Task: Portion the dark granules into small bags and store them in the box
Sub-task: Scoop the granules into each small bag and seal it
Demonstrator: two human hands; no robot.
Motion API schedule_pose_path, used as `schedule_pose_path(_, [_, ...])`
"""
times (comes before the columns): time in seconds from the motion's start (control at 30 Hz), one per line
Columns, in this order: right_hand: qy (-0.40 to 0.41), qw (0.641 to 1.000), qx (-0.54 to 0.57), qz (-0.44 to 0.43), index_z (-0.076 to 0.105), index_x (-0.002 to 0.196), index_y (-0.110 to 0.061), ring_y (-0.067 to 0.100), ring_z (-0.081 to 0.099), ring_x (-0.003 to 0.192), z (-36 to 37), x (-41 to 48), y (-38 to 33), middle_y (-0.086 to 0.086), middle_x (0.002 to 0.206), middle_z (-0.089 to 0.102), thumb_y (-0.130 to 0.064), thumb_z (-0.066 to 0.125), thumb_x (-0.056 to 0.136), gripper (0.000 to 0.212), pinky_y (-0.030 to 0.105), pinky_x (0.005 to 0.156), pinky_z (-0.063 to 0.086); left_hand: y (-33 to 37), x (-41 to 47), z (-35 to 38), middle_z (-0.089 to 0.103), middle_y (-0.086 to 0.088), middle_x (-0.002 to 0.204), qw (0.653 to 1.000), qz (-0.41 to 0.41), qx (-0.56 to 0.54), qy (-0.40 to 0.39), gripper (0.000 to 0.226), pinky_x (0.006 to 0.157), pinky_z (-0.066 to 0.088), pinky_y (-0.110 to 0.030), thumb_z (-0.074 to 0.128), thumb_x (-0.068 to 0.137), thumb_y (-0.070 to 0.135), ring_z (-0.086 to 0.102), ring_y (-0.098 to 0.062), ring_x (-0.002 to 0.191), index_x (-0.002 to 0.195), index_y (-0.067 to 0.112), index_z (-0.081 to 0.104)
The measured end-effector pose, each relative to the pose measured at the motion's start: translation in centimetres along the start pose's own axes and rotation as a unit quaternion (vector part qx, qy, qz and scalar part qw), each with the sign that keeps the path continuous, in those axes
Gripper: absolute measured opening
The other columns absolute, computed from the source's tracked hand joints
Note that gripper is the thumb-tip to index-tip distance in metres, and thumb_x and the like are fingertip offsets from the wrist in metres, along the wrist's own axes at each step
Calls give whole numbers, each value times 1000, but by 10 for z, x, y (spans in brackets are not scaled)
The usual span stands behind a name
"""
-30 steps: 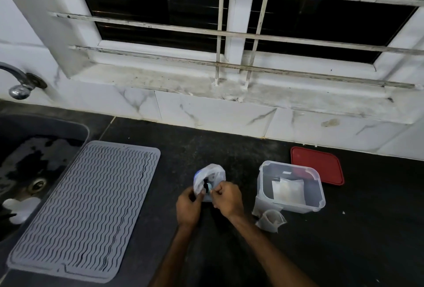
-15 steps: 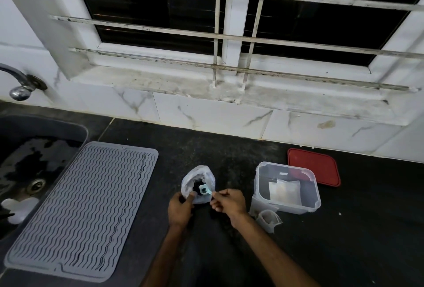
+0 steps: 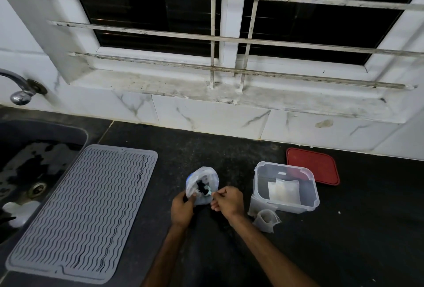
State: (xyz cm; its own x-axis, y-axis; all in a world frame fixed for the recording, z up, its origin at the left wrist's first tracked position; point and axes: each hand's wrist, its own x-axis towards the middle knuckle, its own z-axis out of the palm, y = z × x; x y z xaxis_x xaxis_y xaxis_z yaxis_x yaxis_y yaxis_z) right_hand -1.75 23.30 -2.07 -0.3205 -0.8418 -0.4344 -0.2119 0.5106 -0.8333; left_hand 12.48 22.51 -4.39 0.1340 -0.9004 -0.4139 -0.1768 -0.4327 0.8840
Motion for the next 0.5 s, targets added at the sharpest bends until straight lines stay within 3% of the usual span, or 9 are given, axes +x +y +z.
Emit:
schedule_pose_path(0.13, [-9,998,49,25,64,78,-4,19,65,51,-9,-8,0,14,63,71,-9,68,89,12,26,49,54,0,0,-1,69,-13,93,995,-64,-76,13,16,59,52,-32,63,93,21,65,-24,79,103,8,64])
schedule_pose_path(0.27, [-24,996,85,32,65,78,-6,18,65,53,-16,-18,-1,16,67,72,-12,69,90,14,25,51,55,-1,0,0,65,-14,87,989,-100,-105,10,16,56,49,-32,61,94,20,63,-25,72,98,5,60])
schedule_pose_path(0.5, [-87,982,150,78,67,86,-3,14,66,55,-26,-32,-10,14,72,73,-12,69,90,10,21,53,53,3,-5,-2,65,-21,99,980,-136,-147,10,16,60,53,-37,58,95,15,63,-28,82,109,8,56])
